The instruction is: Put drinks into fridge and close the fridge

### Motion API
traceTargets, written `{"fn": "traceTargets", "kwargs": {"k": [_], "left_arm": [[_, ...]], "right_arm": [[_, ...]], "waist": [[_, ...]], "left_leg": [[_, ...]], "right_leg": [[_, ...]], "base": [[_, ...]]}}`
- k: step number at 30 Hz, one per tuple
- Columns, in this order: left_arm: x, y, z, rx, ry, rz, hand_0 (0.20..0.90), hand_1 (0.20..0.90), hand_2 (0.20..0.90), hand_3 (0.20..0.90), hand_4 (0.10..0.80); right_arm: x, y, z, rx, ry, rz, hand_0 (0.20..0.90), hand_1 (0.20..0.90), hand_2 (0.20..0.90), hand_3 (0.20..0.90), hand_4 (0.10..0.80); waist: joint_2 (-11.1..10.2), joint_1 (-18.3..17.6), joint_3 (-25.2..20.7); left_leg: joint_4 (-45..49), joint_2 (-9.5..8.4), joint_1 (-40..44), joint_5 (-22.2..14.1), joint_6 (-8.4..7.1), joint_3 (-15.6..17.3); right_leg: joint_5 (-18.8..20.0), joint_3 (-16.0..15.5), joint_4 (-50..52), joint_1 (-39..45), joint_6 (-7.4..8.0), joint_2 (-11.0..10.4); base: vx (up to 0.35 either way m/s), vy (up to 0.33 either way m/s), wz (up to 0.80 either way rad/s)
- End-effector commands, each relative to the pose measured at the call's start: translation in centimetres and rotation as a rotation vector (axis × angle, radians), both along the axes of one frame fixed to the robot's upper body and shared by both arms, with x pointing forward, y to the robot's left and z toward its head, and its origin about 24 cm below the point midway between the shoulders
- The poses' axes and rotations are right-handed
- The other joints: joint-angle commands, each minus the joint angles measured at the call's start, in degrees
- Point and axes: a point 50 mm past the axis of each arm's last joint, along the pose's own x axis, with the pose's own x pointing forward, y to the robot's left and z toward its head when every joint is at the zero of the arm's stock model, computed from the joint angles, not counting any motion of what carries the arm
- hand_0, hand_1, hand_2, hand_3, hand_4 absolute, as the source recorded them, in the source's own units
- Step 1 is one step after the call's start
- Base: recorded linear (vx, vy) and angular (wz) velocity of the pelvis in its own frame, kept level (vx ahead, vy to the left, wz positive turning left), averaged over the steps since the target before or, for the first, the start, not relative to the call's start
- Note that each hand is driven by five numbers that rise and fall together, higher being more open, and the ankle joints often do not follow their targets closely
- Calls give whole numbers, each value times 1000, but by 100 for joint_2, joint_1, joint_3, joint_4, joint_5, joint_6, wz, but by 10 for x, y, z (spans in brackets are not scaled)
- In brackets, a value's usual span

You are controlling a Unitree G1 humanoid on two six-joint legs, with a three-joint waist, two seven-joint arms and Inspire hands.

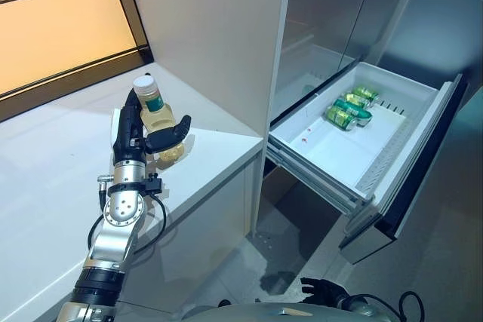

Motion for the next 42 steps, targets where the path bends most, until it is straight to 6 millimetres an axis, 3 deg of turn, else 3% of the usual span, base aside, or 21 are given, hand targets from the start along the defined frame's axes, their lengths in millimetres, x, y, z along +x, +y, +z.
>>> {"fn": "traceTargets", "kwargs": {"k": [1, 2, 3, 9, 16, 20, 24, 26, 30, 36, 42], "left_arm": [[5, -2, 40, -44, -209, -77, 606, 606, 606, 557, 457], [5, -3, 41, -72, -220, -90, 580, 580, 580, 527, 427], [4, -4, 42, -105, -235, -99, 300, 300, 300, 200, 100], [-1, -8, 45, -245, -320, -140, 300, 300, 300, 200, 100], [-2, -10, 47, -186, -333, -98, 300, 300, 300, 200, 100], [-3, -9, 51, -210, -361, -129, 300, 300, 300, 200, 100], [-5, -13, 54, -449, -419, -345, 300, 300, 300, 200, 100], [-6, -21, 54, -595, -463, -498, 300, 300, 300, 200, 100], [-14, -31, 58, -649, -534, -699, 300, 300, 300, 200, 100], [-22, -36, 69, -542, -604, -787, 300, 300, 300, 200, 100], [-29, -41, 85, -401, -650, -816, 300, 300, 300, 200, 100]], "right_arm": [[15, 7, 3, 40, -40, 17, 900, 900, 900, 900, 800], [15, 7, 3, 40, -39, 18, 900, 900, 900, 900, 800], [15, 7, 3, 40, -39, 18, 900, 900, 900, 900, 800], [15, 7, 3, 45, -36, 23, 900, 900, 900, 900, 800], [20, 9, 5, 59, -70, 15, 900, 900, 900, 900, 800], [33, 13, 12, 79, -158, -11, 900, 900, 900, 900, 800], [56, 15, 27, 87, -335, -67, 900, 900, 900, 900, 800], [75, 19, 41, 105, -483, -62, 900, 900, 900, 900, 800], [99, 27, 76, 209, -661, -60, 900, 900, 900, 900, 800], [131, 38, 164, 206, -1063, 173, 900, 900, 900, 900, 800], [145, 30, 234, 118, -1302, 302, 900, 900, 900, 900, 800]], "waist": [[-34, 15, -158], [-36, 13, -156], [-37, 12, -154], [-58, 10, -163], [-78, 0, -155], [-77, -11, -150], [-25, -47, -142], [40, -88, -127], [11, -212, -74], [-47, -475, -34], [-46, -601, -97]], "left_leg": [[36, -118, 146, -451, 66, 362], [36, -118, 149, -454, 68, 364], [36, -118, 151, -451, 68, 364], [36, -110, 163, -461, 62, 370], [36, -114, 165, -458, 69, 350], [36, -129, 175, -456, 76, 326], [36, -119, 159, -434, 77, 326], [36, -125, 164, -458, 105, 362], [36, -113, 185, -477, 104, 423], [36, -92, 206, -481, 101, 515], [36, -74, 208, -497, 105, 587]], "right_leg": [[-383, 83, 343, 121, 333, -105], [-382, 85, 343, 122, 332, -103], [-379, 84, 347, 122, 332, -103], [-387, 87, 349, 135, 325, -103], [-395, 94, 365, 129, 317, -100], [-376, 95, 360, 133, 325, -101], [-321, 150, 364, 91, 340, -92], [-318, 165, 351, 88, 338, -109], [-308, 178, 353, 82, 362, -129], [-278, 324, 325, 49, 397, -110], [-251, 483, 297, 24, 410, -100]], "base": [[0, 0, 0], [0, 0, 0], [0, 0, 0], [0, 0, 0], [0, 0, 0], [0, 0, 0], [0, 0, 0], [-31, 33, -1], [-41, -17, -6], [-48, -16, -6], [-31, 2, -12]]}}
